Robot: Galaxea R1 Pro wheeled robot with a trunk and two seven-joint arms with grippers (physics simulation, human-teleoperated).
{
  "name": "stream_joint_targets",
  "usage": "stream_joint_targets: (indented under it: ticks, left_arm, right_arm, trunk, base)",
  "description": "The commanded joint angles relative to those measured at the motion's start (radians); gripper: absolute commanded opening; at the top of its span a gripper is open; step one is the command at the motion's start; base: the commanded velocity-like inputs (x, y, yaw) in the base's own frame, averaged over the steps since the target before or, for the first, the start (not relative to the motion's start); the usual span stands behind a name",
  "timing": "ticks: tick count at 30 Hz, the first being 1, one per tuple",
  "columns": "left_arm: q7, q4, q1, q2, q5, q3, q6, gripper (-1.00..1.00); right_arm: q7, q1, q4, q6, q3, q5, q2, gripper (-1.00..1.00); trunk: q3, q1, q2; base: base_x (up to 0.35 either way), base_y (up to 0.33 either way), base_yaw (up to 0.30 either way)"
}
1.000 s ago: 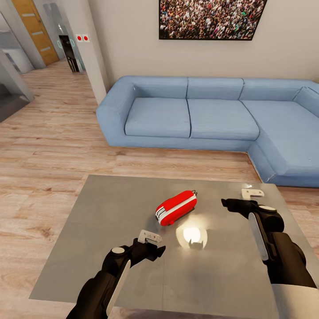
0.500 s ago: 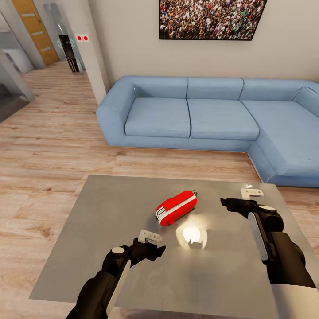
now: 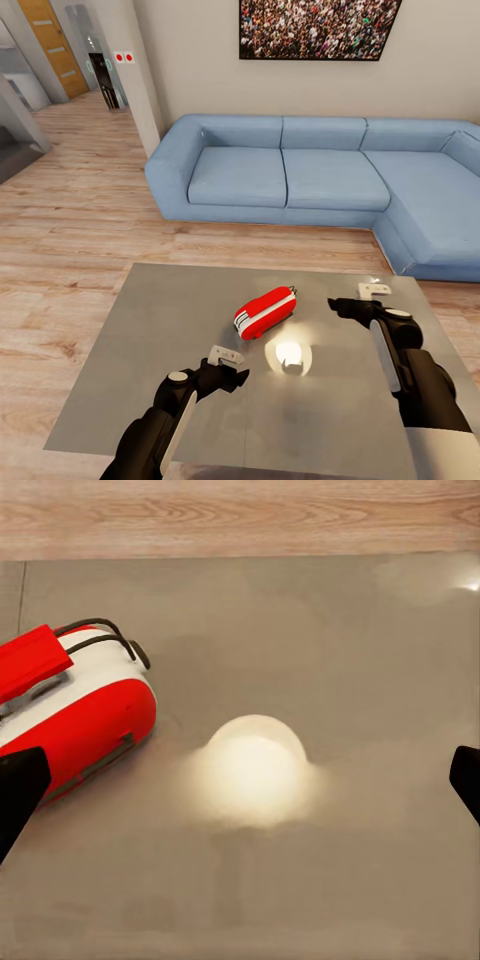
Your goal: Turn on the radio receiver that's on the table in the living room.
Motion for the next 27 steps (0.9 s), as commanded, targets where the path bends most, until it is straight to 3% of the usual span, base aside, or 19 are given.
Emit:
stream_joint_targets:
  ticks: [1, 4, 5, 6, 11, 18, 25, 27]
  left_arm:
    - [0.0, 0.0, 0.0, 0.0, 0.0, 0.0, 0.0, 1.0]
    - [0.0, 0.001, 0.0, 0.001, 0.0, 0.0, 0.0, 1.0]
    - [0.0, 0.001, 0.0, 0.001, -0.001, 0.0, 0.0, 1.0]
    - [0.0, 0.001, 0.0, 0.001, -0.001, 0.0, 0.0, 1.0]
    - [0.0, 0.001, 0.0, 0.001, -0.002, 0.0, 0.001, 1.0]
    - [-0.001, 0.001, 0.0, 0.001, -0.002, 0.0, 0.001, 1.0]
    - [-0.001, 0.001, 0.0, 0.001, -0.001, 0.001, 0.002, 1.0]
    - [0.0, 0.001, 0.0, 0.0, -0.001, 0.001, 0.002, 1.0]
  right_arm:
    - [-0.001, 0.0, 0.0, 0.0, 0.004, -0.001, 0.001, 1.0]
    - [-0.007, 0.0, 0.002, -0.003, 0.026, 0.0, 0.017, 1.0]
    - [-0.011, -0.001, 0.002, -0.005, 0.035, 0.004, 0.034, 1.0]
    - [-0.016, -0.01, 0.005, -0.007, 0.044, 0.01, 0.069, 1.0]
    - [-0.033, -0.098, 0.068, -0.002, 0.052, 0.009, 0.153, 1.0]
    - [-0.039, -0.2, 0.208, -0.01, 0.052, -0.002, 0.209, 1.0]
    - [-0.057, -0.243, 0.248, -0.031, 0.042, -0.004, 0.264, 1.0]
    - [-0.083, -0.261, 0.254, -0.038, 0.023, -0.008, 0.282, 1.0]
  trunk:
    - [0.0, 0.0, 0.0]
    - [0.0, 0.0, 0.0]
    - [0.0, 0.0, 0.0]
    - [0.0, 0.0, 0.0]
    - [0.0, 0.0, 0.0]
    - [0.0, 0.0, 0.0]
    - [0.0, 0.0, 0.0]
    - [0.0, 0.0, 0.0]
  base:
    - [0.0, 0.0, 0.0]
    - [0.0, 0.0, 0.0]
    - [0.0, 0.0, 0.0]
    - [0.0, 0.0, 0.0]
    - [0.0, 0.0, 0.0]
    - [0.0, 0.0, 0.0]
    - [0.0, 0.0, 0.0]
    - [0.0, 0.0, 0.0]
